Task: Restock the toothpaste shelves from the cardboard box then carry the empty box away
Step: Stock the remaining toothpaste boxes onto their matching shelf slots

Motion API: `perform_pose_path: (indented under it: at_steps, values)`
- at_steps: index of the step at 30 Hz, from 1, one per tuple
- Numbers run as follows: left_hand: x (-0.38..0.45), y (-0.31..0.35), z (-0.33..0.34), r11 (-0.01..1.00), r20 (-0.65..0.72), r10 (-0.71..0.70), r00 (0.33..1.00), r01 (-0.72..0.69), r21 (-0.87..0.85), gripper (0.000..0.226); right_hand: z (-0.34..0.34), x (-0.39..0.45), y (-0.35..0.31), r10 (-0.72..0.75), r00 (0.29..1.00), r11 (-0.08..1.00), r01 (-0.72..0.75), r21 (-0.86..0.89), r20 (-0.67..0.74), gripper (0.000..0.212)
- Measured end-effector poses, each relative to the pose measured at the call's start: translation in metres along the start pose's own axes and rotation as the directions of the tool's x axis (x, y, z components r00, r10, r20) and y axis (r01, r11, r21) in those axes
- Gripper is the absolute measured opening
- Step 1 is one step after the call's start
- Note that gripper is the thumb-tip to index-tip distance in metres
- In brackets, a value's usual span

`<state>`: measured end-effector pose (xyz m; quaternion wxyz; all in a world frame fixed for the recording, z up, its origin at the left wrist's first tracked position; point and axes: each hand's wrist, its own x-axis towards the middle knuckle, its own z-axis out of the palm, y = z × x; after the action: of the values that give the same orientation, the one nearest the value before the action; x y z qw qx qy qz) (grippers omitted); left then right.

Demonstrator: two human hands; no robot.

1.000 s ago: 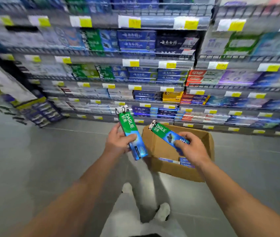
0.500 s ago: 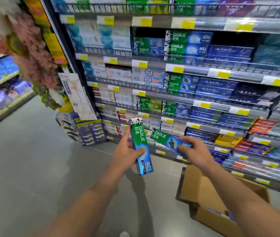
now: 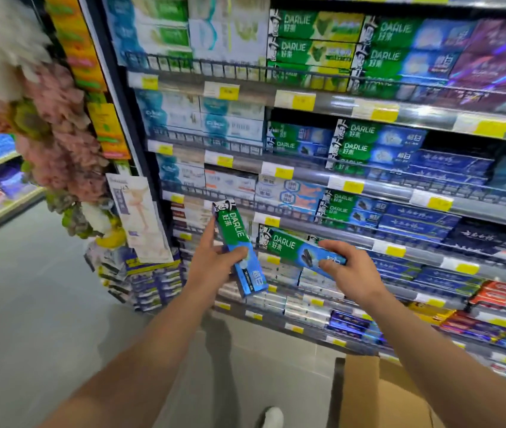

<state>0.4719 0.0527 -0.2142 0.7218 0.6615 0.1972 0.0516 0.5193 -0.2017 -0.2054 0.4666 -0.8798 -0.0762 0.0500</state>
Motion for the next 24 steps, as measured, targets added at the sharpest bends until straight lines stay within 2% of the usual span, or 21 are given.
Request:
perform_pose_path:
  at_steps: [9,14,18,24]
  values:
    - [0.109,0.065,0.021,0.991,0.010,0.134,0.991,-0.134,0.022,0.089,-0.034,0.119,-0.036,-0.167,0.981,0.973,0.147,-0.180,-0.099,0.035]
    - [0.154,0.100,0.034,0.989,0.002,0.147,0.989,-0.147,-0.025,0.083,-0.051,0.186,-0.060,-0.308,0.946,0.900,0.254,-0.354,-0.103,0.036]
    - [0.186,0.118,0.038,0.981,-0.019,0.189,0.982,-0.188,0.042,0.086,-0.054,0.226,-0.076,-0.410,0.909,0.812,0.329,-0.482,-0.071,0.040]
    - [0.216,0.129,0.039,0.986,-0.001,0.165,0.986,-0.165,0.013,0.086,-0.037,0.259,-0.083,-0.457,0.888,0.736,0.348,-0.580,-0.047,0.040]
